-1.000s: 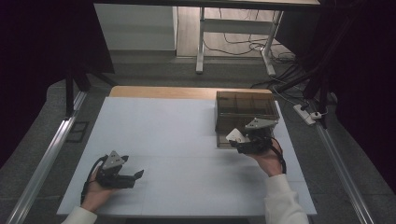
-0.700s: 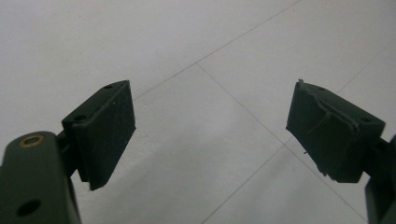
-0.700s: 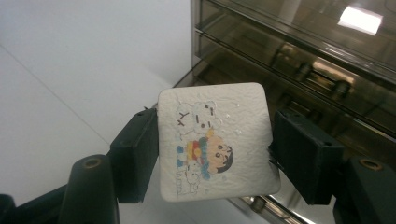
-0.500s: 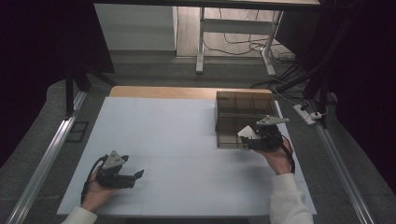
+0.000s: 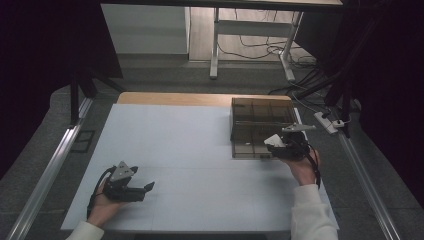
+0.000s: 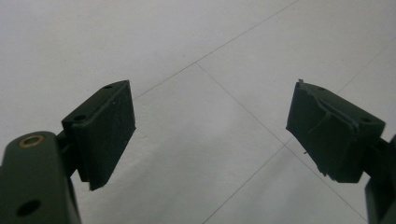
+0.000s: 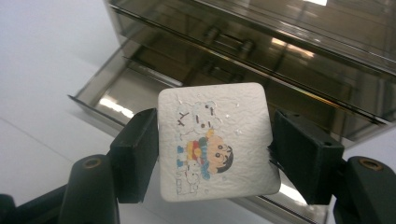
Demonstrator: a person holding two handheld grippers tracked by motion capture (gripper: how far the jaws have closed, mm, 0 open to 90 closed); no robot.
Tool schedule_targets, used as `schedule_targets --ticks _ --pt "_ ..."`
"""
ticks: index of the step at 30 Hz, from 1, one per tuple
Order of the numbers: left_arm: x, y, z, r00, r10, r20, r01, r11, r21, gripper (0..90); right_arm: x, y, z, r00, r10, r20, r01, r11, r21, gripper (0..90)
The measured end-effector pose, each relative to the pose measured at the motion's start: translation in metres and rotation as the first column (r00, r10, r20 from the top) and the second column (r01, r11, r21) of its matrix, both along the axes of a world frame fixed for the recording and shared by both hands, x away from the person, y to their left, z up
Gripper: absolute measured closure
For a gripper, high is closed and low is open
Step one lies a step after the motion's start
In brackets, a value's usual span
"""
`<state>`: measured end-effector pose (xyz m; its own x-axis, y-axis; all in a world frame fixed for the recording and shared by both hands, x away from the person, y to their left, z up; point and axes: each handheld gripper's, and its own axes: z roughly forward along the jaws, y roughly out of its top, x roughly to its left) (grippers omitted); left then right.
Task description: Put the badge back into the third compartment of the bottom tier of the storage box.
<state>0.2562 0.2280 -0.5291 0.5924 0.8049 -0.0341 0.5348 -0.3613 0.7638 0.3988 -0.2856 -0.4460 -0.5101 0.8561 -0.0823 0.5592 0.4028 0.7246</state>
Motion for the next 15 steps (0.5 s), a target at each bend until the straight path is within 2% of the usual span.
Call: schedule_targets --ticks 9,12,15 --pt "0.000 0.000 0.000 1.0000 0.002 -0.002 -0.002 1.0000 0.000 15.2 0.005 -0.011 -0.003 0.9977 -0.066 -0.014 0.066 0.998 0.000 32.8" --pt "0.000 0.000 0.000 1.0000 0.002 0.000 -0.002 1.0000 0.001 15.2 0.007 -0.014 -0.006 0.9953 -0.094 -0.021 0.094 0.995 -0.016 32.8" --pt "-0.001 0.000 0.000 1.0000 0.003 0.003 -0.003 1.0000 0.002 15.2 0.010 -0.017 -0.010 0.9917 -0.125 -0.030 0.125 0.992 -0.008 32.7"
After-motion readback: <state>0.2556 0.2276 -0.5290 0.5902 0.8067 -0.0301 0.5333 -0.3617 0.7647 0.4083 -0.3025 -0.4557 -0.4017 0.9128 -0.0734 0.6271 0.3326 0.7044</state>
